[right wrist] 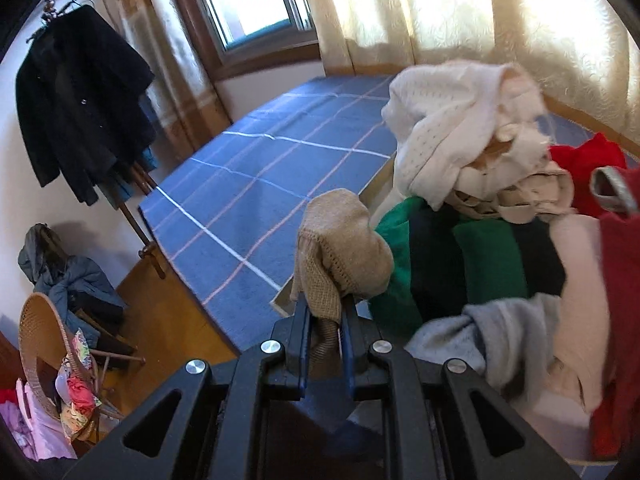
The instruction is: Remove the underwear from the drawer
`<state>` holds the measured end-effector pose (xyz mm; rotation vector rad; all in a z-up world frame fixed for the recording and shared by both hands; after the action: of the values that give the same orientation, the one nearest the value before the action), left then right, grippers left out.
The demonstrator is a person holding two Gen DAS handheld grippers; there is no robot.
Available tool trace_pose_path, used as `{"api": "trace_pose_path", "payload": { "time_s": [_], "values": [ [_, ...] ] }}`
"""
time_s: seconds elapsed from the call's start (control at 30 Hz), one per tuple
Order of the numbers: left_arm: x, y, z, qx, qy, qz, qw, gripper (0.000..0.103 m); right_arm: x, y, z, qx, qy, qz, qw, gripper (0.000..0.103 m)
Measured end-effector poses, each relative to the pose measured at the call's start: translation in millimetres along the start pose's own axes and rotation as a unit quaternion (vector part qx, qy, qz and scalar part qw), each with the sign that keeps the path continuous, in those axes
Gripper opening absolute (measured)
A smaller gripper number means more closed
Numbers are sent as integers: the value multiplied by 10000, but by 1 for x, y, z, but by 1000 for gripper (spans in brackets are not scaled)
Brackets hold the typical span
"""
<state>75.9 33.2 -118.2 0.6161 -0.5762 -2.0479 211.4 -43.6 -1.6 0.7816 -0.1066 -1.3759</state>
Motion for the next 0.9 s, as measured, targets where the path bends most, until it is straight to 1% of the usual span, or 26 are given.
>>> {"api": "trace_pose_path", "payload": {
  "time_s": [0.13,0.23,0.4,0.43,0.5,0.57,0.63,0.67,0.73,0.8,0.87,0.9],
  "values": [
    [-3,0,-2,-25,-70,118,9999,100,5,3,-20,-189,-33,-51,9998,14],
    [-3,1,-2,-42,-50,114,9999,100,7,5,-34,-312,-81,-46,9995,14],
    [-1,1,-3,-86,-43,124,9999,100,4,7,-42,-357,-29,43,9993,15],
    [-2,2,-4,-93,-39,114,9999,100,5,7,-41,-356,21,69,9993,15],
    [0,2,-3,-83,-10,75,9999,100,13,6,-38,-333,262,-26,9991,16],
    [1,2,-2,-72,9,44,10000,100,23,5,-30,-329,578,-289,9974,17],
    [3,2,-2,-66,21,16,10000,100,34,4,-13,-156,903,-643,9937,18],
    [4,2,-1,-59,34,-1,10000,100,39,1,-1,32,1058,-776,9913,18],
    [4,2,-1,-60,43,-18,10000,100,46,-8,21,399,1202,-875,9881,18],
    [6,2,-1,-65,47,-28,10000,100,50,-19,41,703,1199,-894,9863,18],
    [6,1,0,-61,69,-28,10000,100,49,-30,49,781,1099,-847,9872,18],
    [7,1,0,-68,76,-33,9999,100,46,-34,49,714,1057,-757,9889,18]
  ]
}}
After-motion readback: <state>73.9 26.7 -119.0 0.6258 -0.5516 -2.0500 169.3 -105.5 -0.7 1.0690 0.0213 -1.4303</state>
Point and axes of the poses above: each gripper's, at about its wrist camera, not at the fingertips, and z roughly against the way its jaws point, x to its right, y to its top, the point moved 1 cm from there along -z, roughly the way its jaws point, and after that the axes turned 10 degrees about -z, right-handed, at the moved point
